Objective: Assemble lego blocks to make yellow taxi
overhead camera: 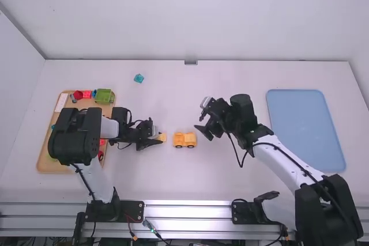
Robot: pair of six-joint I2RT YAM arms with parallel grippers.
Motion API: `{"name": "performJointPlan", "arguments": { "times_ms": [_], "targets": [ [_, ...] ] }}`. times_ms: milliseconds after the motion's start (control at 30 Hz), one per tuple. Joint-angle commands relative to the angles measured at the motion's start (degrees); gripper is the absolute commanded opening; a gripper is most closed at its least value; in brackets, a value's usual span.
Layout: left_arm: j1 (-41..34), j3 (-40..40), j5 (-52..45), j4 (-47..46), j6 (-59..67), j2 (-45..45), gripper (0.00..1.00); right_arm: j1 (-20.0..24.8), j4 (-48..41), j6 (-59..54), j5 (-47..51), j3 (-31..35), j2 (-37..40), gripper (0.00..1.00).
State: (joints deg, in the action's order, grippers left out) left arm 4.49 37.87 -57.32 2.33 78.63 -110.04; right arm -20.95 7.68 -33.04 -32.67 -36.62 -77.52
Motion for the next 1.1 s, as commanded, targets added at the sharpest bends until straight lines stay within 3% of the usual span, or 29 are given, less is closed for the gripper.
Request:
{"name": "performJointPlan", "arguments": {
  "times_ms": [0, 200, 367, 700, 1000, 1067],
  "targets": [
    [-0.3, 0.3, -3.8, -0.3, 0.2, -0.4, 0.17, 0.9, 1.7, -9.5, -13.1, 3.5, -5.0, 0.99],
    [-0.3, 0.9, -7.5, -0.6, 0.2, 0.1, 0.19, 1.1, 13.4, -12.8, -18.6, 6.4, -16.3, 0.99],
    [-0.6, 0.9, -9.4, 1.8, -8.9, 1.9, 0.20, 1.0, 21.7, -12.2, -21.7, 6.2, -24.5, 0.99],
    [-6.3, 0.8, -8.8, 2.4, -10.2, 6.3, 0.12, -0.3, 22.0, -15.5, -21.3, 1.0, -33.2, 0.99],
    [-12.9, 1.7, 0.3, 3.0, -15.8, 6.7, 0.02, -1.1, 21.7, -15.5, -21.8, -4.5, -40.5, 1.00],
    [-14.9, 2.4, 3.5, 3.1, -17.6, 6.7, 0.02, -1.6, 21.7, -15.5, -21.7, -5.2, -42.1, 0.91]
  ]
}}
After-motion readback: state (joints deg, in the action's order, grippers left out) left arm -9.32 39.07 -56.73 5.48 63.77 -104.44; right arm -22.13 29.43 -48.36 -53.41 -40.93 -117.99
